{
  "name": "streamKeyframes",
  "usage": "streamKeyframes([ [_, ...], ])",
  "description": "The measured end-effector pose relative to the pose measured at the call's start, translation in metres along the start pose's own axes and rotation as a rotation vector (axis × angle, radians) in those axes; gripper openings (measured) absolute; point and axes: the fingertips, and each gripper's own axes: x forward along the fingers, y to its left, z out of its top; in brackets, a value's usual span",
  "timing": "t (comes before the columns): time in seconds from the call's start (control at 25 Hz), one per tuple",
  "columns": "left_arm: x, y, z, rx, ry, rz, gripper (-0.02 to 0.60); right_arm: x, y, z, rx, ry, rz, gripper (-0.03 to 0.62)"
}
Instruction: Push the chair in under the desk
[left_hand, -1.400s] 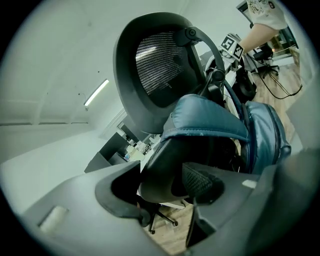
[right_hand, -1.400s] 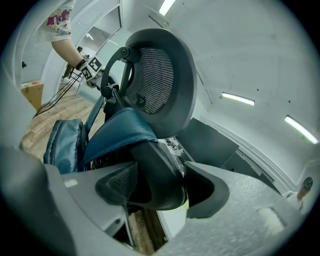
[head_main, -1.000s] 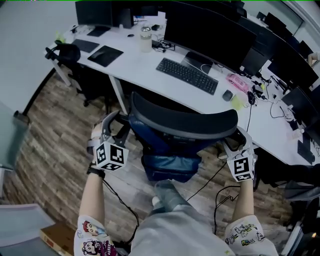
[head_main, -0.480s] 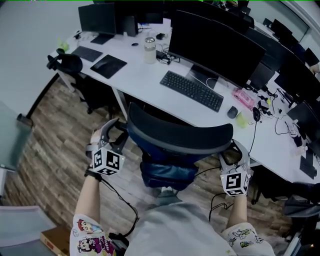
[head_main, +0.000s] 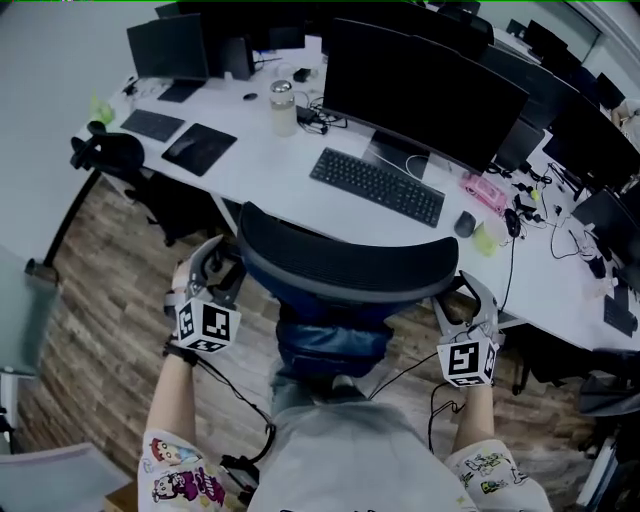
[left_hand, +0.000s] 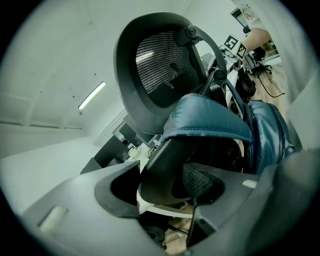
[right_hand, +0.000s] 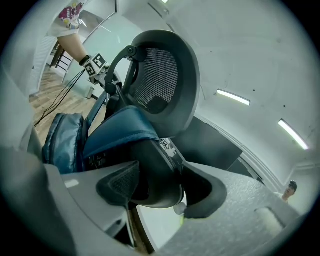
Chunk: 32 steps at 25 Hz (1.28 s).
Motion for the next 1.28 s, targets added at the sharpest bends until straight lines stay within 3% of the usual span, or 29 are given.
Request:
streamKeyframes([
  [0.56, 0.067, 0.064, -0.037, 0.068, -0.125, -0.097, 0.265, 0.042, 0.021, 0.041, 0.069, 0.101, -0.132, 0.261],
  [1.28, 0.110, 0.102, -0.057, 0.099, -0.219, -0.135, 0.267, 0.069, 0.034, 0.067, 0.114, 0.164, -0.229, 0.264],
])
